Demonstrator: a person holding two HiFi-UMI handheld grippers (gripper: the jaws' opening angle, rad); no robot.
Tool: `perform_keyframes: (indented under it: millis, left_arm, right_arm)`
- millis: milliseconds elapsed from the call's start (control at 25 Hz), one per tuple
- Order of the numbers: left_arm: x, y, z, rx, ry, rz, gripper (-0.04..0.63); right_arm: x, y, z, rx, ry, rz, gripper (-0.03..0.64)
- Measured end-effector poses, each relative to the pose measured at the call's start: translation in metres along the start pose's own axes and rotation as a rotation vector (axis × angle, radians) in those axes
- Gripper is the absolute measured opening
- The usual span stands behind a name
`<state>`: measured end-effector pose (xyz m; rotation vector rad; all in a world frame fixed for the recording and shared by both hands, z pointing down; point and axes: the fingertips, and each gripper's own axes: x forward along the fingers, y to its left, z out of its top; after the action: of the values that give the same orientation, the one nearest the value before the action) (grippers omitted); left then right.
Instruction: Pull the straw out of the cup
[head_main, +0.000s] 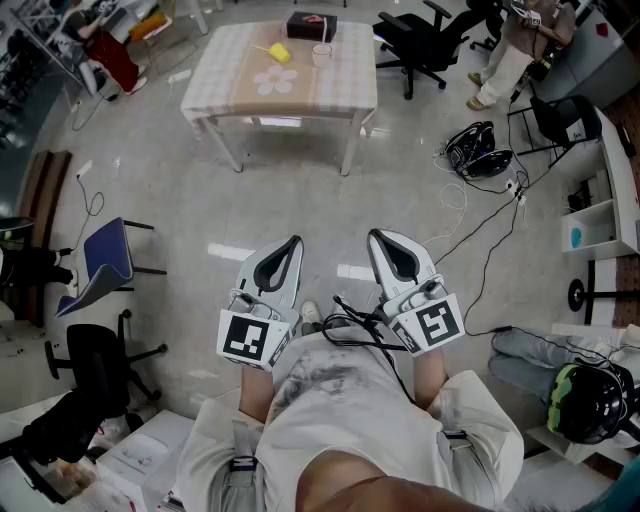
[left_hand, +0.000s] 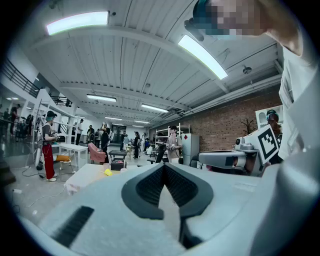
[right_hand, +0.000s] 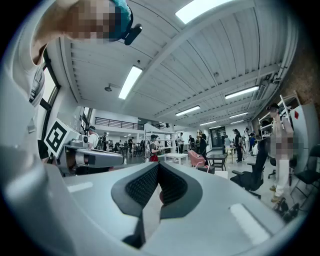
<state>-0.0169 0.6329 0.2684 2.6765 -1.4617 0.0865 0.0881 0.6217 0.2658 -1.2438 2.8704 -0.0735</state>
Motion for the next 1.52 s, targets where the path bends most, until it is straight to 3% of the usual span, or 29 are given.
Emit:
perform_keyframes:
  millis: [320,560,800,1520]
  left_arm:
    - [0.019,-0.013,-0.003,0.001,-0.001,0.015,0.000]
    - [0.029,-0.025,-0.002,-0.039,-0.014,0.038,0.001]
    - [0.048,-0.020,-0.002,-0.003,0.005,0.070,0.000]
    - [0.126,0.075,-0.002,0.017,0.006,-0.031,0.000]
  right_arm:
    - [-0.010,-0.028,0.002,0.008,-0.029,-0.033,0.009]
    - [-0.019,-0.048,0.002,0.015,-0.027,-0.019,0.009]
    - [-0.007,-0.060,0.005,0.010,-0.026,0.007,0.009]
    - [0.104,-0.096,-0.010,-0.023,0.030,-0.058,0.009]
